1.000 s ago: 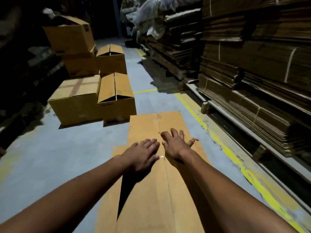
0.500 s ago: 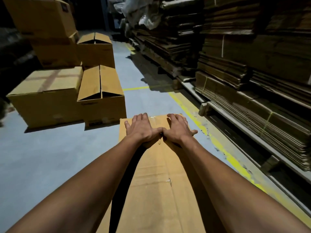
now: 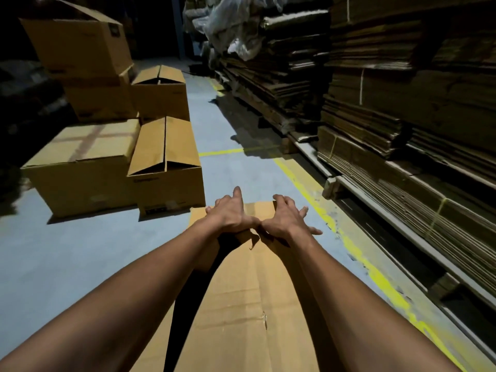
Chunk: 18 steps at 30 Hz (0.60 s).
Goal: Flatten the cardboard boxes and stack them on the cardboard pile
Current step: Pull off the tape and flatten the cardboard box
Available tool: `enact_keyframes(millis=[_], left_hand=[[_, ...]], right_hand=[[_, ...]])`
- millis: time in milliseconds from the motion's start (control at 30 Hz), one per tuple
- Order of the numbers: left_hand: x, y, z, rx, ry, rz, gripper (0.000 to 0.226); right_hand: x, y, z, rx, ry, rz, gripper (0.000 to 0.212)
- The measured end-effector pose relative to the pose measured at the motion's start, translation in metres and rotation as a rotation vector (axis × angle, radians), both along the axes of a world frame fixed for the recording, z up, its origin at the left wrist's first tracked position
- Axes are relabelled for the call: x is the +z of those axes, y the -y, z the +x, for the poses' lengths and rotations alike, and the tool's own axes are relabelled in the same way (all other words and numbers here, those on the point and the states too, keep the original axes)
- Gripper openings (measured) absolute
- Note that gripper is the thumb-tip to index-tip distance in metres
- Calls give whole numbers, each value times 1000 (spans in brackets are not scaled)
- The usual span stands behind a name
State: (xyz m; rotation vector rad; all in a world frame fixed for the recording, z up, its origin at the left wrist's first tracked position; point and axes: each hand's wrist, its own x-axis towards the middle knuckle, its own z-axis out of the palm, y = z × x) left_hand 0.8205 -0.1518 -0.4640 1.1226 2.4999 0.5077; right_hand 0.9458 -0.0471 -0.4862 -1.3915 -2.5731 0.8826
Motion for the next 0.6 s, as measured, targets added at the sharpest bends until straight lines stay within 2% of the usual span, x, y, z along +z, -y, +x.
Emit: enact_keyframes(millis=[167, 300, 400, 500, 600], left_hand=[[1, 7, 1, -8, 8, 29, 134], [-9, 13, 3, -5, 5, 110, 125], [-12, 18, 1, -7, 30, 157, 127], [-19, 22, 2, -7, 31, 203, 129], [-25, 23, 1, -6, 31, 227, 131]], right_hand=[[-10, -4, -4, 10, -29, 64, 103], [-24, -1, -10, 99, -203, 320, 79], [-28, -1, -20, 185, -340, 332, 55], [-28, -5, -33, 166, -383, 369, 23], [-29, -11, -46, 131, -391, 423, 13]])
